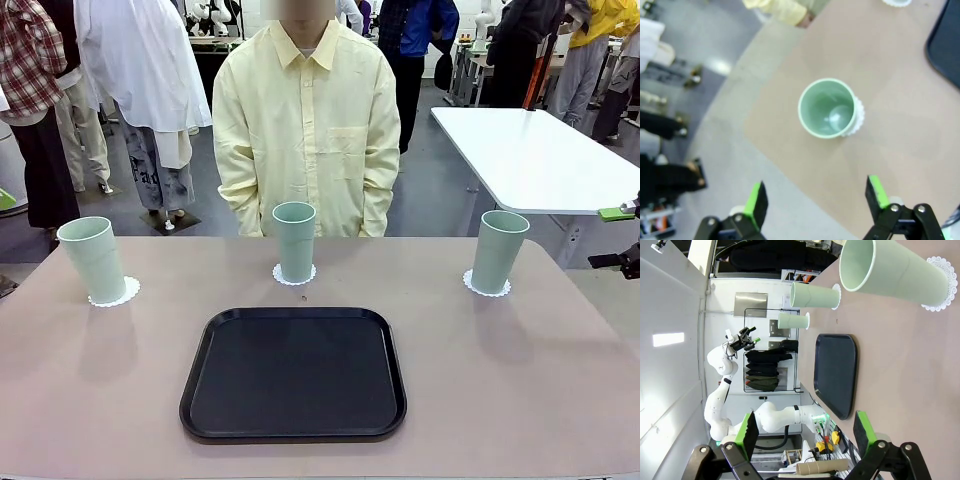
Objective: Place coasters on the table and set cups on them.
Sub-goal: Take one Reusable plastic cup from the Flat Tray and place it on a coaster set by the human.
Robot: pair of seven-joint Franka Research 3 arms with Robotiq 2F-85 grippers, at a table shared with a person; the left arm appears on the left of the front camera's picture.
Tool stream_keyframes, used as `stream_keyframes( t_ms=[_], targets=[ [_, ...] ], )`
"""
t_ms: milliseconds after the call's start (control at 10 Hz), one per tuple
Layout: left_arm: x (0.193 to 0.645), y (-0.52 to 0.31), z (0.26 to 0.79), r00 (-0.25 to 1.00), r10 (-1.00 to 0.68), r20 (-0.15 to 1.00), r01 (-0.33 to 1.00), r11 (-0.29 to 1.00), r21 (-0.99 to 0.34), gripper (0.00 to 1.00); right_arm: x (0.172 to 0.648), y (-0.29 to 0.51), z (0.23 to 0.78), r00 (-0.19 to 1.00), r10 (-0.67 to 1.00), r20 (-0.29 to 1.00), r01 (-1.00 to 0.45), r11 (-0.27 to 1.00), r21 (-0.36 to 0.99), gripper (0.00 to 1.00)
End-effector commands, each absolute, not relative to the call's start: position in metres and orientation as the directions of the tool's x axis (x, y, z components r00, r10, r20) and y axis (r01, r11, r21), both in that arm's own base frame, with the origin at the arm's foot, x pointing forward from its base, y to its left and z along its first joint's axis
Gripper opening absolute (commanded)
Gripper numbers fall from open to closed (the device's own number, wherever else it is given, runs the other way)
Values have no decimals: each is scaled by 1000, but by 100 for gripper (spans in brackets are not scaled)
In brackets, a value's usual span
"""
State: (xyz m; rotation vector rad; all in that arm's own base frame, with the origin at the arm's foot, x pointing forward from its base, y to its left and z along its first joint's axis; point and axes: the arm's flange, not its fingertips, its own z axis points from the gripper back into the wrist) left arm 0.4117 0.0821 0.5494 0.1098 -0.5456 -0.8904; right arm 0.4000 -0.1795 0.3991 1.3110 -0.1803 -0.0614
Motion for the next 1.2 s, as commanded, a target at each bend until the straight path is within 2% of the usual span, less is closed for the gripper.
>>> stream_keyframes(
  t_ms=[0,500,600,700,800,1000,1100],
  targets=[
    [411,82,552,493,-774,398,719,620,315,100,399,-179,402,984,-152,88,-46,258,965,100],
    [412,80,549,499,-765,407,711,630,311,100,399,-179,402,984,-152,88,-46,258,965,100],
    [398,81,555,708,-575,410,576,806,136,100,399,-179,402,984,-152,88,-46,258,965,100],
    [369,82,540,851,-418,318,448,894,-24,100,399,-179,402,984,-152,88,-46,258,965,100],
    [352,85,532,923,-362,134,383,902,-201,100,399,-179,402,984,-152,88,-46,258,965,100],
    [323,86,519,935,-351,48,348,888,-301,100,399,-179,402,984,-152,88,-46,258,965,100],
    [321,84,519,916,-388,107,401,867,-296,100,399,-179,402,984,-152,88,-46,258,965,100]
  ],
)
